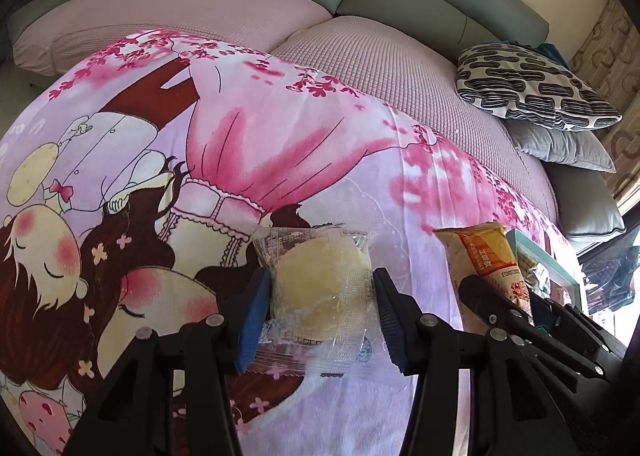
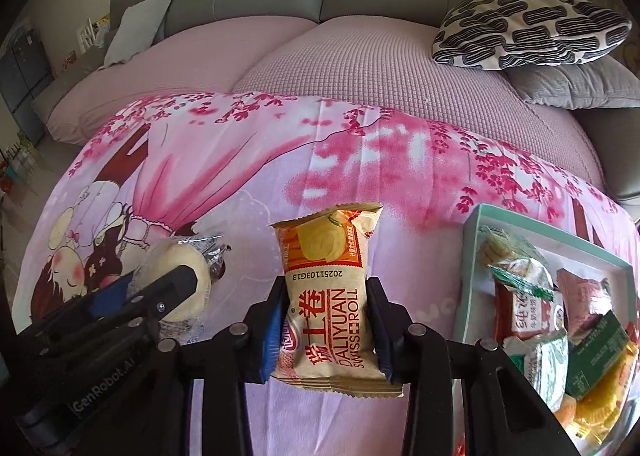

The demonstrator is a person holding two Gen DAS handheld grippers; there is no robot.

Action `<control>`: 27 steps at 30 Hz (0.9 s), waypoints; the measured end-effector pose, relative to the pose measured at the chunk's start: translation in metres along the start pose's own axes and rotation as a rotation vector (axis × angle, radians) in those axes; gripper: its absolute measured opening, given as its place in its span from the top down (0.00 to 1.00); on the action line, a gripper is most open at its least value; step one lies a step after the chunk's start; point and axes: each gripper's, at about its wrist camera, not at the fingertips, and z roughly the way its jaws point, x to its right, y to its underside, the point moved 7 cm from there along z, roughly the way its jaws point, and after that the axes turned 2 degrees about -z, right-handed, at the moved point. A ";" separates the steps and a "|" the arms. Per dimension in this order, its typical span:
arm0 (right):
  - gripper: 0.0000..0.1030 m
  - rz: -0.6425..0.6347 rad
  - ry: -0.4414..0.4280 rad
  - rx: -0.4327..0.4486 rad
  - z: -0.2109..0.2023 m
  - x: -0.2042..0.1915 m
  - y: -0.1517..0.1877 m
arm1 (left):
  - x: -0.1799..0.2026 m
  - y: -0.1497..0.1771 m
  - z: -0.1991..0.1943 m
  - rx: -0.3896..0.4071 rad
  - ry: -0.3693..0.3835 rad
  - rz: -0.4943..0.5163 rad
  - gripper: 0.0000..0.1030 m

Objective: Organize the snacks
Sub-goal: 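Carry the bun with the left tool while the right tool carries the swiss-roll packet over the tray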

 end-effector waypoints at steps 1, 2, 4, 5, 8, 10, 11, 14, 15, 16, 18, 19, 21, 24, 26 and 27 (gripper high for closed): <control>0.61 0.008 0.003 0.007 -0.006 0.002 0.003 | 0.001 0.000 -0.003 0.005 0.005 -0.002 0.48; 0.61 0.017 0.004 0.015 -0.012 0.004 0.006 | 0.002 0.000 -0.006 0.011 0.008 0.000 0.48; 0.61 0.038 0.005 0.029 -0.023 0.008 0.011 | 0.008 0.000 -0.012 0.025 0.015 0.010 0.49; 0.61 0.050 0.008 0.035 -0.029 0.011 0.014 | 0.012 0.000 -0.015 0.032 0.022 0.016 0.49; 0.61 0.086 0.019 0.060 -0.048 0.022 0.024 | 0.030 0.004 -0.024 0.042 0.049 0.047 0.49; 0.61 0.109 0.024 0.085 -0.062 0.030 0.032 | 0.045 0.008 -0.029 0.046 0.071 0.076 0.49; 0.61 0.122 0.029 0.095 -0.068 0.036 0.036 | 0.053 0.011 -0.032 0.047 0.083 0.091 0.49; 0.61 0.182 0.059 0.115 -0.083 0.060 0.050 | 0.078 0.020 -0.040 0.055 0.115 0.135 0.48; 0.61 0.210 0.069 0.121 -0.088 0.070 0.055 | 0.086 0.023 -0.043 0.058 0.124 0.146 0.49; 0.61 0.238 0.079 0.127 -0.092 0.080 0.060 | 0.094 0.027 -0.045 0.060 0.132 0.157 0.49; 0.61 0.292 0.101 0.145 -0.102 0.102 0.068 | 0.110 0.034 -0.049 0.064 0.151 0.183 0.49; 0.61 0.319 0.117 0.153 -0.107 0.113 0.073 | 0.118 0.038 -0.051 0.066 0.160 0.199 0.49; 0.61 0.372 0.155 0.172 -0.119 0.138 0.081 | 0.136 0.046 -0.055 0.072 0.176 0.239 0.49; 0.61 0.460 0.219 0.196 -0.135 0.177 0.098 | 0.160 0.056 -0.059 0.078 0.191 0.297 0.49; 0.61 0.513 0.263 0.201 -0.144 0.201 0.108 | 0.174 0.064 -0.059 0.077 0.201 0.334 0.49; 0.61 0.535 0.279 0.202 -0.147 0.210 0.113 | 0.182 0.068 -0.059 0.076 0.205 0.350 0.49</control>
